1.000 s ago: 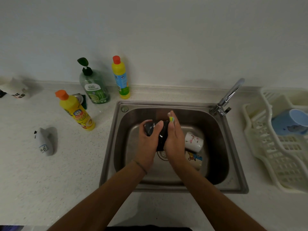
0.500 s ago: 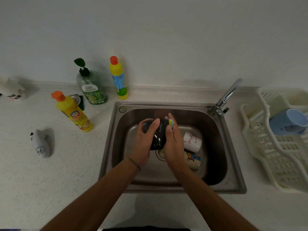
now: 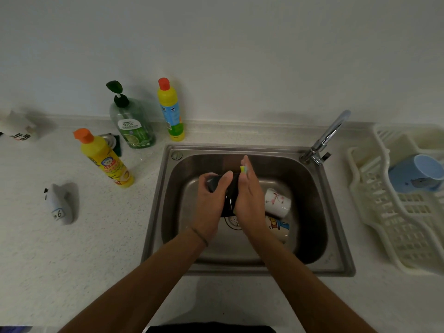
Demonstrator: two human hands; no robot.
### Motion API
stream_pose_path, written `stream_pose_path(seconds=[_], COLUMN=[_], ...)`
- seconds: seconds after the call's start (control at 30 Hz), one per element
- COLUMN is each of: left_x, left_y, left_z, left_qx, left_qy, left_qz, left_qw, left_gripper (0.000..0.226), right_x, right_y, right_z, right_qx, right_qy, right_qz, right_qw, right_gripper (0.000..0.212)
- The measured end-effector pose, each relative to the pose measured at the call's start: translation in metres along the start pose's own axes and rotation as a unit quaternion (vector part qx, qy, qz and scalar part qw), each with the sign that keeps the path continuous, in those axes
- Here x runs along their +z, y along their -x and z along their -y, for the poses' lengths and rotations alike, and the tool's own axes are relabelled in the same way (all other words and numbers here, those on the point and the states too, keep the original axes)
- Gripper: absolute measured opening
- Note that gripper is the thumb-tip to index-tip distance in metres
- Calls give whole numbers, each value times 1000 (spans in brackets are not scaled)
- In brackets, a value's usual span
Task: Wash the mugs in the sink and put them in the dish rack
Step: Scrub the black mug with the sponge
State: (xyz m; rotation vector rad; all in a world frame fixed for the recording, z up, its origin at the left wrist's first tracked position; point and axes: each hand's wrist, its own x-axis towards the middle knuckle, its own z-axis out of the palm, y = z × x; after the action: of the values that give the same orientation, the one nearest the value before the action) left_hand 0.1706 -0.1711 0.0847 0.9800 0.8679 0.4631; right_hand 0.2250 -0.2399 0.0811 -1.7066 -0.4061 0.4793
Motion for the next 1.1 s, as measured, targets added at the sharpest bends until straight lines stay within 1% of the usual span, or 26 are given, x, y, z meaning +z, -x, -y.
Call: stream_pose_path(seconds=[0.03, 0.13, 0.17, 0.27, 0.37, 0.43, 0.5, 0.57, 0.63, 0.7, 0.77, 0.83, 0.87, 0.9, 0.97, 1.0, 1.03, 1.07, 1.1], left_x=[1, 0, -1, -1, 1, 0, -1, -2, -1, 2, 2, 0, -1, -3, -2, 0, 3, 5, 6], left_y=[-2, -8, -7, -4, -3, -5, -4, -5, -4, -3, -6, -8, -9, -9, -8, -6, -6, -7, -9], left_z=[-1, -5, -6, -1, 0, -1, -6, -8, -8, -8, -7, -7, -5, -3, 1, 1, 0, -2, -4], left_qx=[2, 24, 19, -19, -59, -71, -91, -92, -73, -60, -52, -39, -39, -41, -50, -53, -51, -42, -30], left_qy=[-1, 2, 6, 21, 29, 40, 61, 75, 71, 71, 69, 56, 50, 48, 48, 52, 57, 60, 60], left_qz=[-5, -14, -10, 2, -16, 7, 37, 53, 54, 37, 19, 19, 21, 25, 30, 25, 13, 3, -6], left_qw=[1000, 1000, 1000, 1000, 998, 997, 993, 991, 993, 995, 996, 997, 998, 998, 997, 997, 997, 997, 998], left_gripper=[37, 39, 41, 42, 44, 49, 54, 61, 67, 62, 51, 48, 48, 50, 51, 53, 58, 66, 72], right_x=[3, 15, 15, 8, 0, -2, -5, -6, -7, -3, 5, 9, 8, 5, -3, -6, -6, -3, 3], right_y=[4, 23, 25, 14, 6, 3, 0, -2, -3, 4, 15, 22, 22, 18, 2, -6, -9, -7, -1], right_z=[3, 0, -5, -8, -5, -7, -10, -10, -9, -5, -2, -4, -5, -5, 1, 2, 4, 7, 9], right_qx=[-15, -104, -108, -43, -49, -53, -40, -26, -20, -48, -112, -156, -162, -150, -69, -26, -4, -12, -47], right_qy=[27, 145, 146, 47, 52, 40, 18, -3, -9, 22, 93, 155, 158, 138, 54, 15, -1, 12, 51], right_qz=[-7, -17, -16, -28, -25, -17, -10, -8, -13, -29, -41, -38, -30, -23, -20, -20, -25, -34, -46], right_qw=[999, 984, 983, 998, 997, 998, 999, 1000, 1000, 998, 988, 975, 974, 979, 996, 999, 1000, 999, 997], right_gripper=[48, 54, 55, 48, 43, 40, 39, 40, 43, 45, 46, 49, 49, 48, 41, 39, 38, 39, 41])
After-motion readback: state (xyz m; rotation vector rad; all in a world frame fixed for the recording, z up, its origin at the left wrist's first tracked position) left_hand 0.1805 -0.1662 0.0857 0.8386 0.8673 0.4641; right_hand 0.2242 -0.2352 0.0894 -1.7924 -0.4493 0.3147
